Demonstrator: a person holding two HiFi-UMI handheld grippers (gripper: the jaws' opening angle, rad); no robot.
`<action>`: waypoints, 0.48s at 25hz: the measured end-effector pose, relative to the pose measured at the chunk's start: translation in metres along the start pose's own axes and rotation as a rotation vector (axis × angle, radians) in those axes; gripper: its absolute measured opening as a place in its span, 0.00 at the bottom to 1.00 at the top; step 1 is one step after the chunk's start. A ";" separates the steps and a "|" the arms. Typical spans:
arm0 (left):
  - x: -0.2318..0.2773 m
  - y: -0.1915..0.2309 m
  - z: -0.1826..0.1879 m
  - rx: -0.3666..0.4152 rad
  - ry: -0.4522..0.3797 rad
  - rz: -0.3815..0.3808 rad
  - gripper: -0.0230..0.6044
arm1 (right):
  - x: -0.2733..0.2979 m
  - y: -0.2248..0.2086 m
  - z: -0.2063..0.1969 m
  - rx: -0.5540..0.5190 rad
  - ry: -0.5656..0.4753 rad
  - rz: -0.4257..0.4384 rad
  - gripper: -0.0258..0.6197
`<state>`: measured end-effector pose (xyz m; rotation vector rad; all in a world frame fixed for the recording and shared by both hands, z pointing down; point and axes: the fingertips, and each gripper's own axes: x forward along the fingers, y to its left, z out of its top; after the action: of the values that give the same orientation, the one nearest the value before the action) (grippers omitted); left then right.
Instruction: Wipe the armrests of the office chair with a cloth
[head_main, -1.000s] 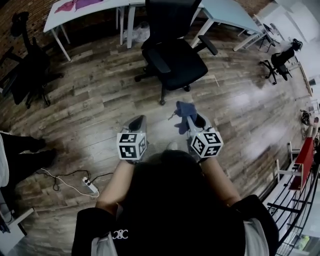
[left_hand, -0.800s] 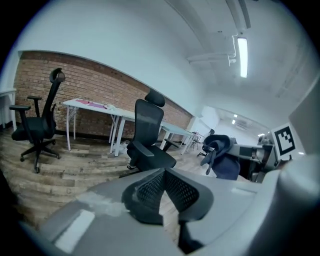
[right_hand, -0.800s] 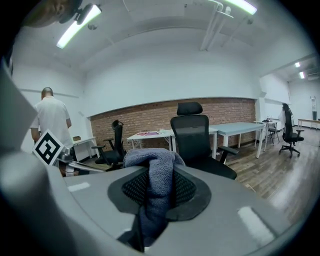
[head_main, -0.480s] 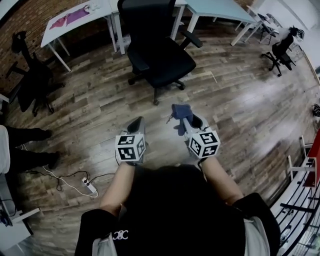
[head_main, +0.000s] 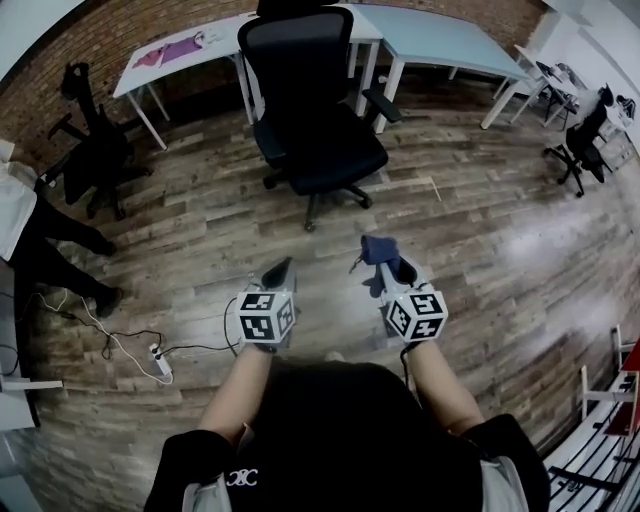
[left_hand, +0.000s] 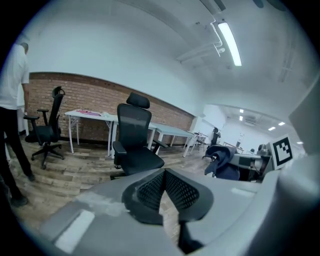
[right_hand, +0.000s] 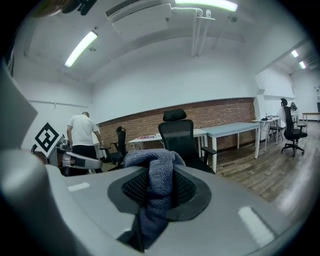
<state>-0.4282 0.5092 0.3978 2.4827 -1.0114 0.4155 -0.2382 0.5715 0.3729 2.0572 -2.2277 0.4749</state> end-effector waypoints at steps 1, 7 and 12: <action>-0.004 0.002 0.000 -0.001 -0.005 0.019 0.04 | 0.000 -0.001 0.002 -0.001 -0.006 0.009 0.18; -0.021 -0.004 -0.006 0.018 0.016 0.058 0.04 | -0.004 0.005 0.014 0.048 -0.064 0.053 0.17; -0.026 0.003 0.010 0.016 0.010 0.073 0.04 | 0.007 0.018 0.033 0.042 -0.062 0.077 0.17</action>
<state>-0.4473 0.5174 0.3791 2.4611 -1.1010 0.4598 -0.2520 0.5565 0.3401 2.0401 -2.3591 0.4737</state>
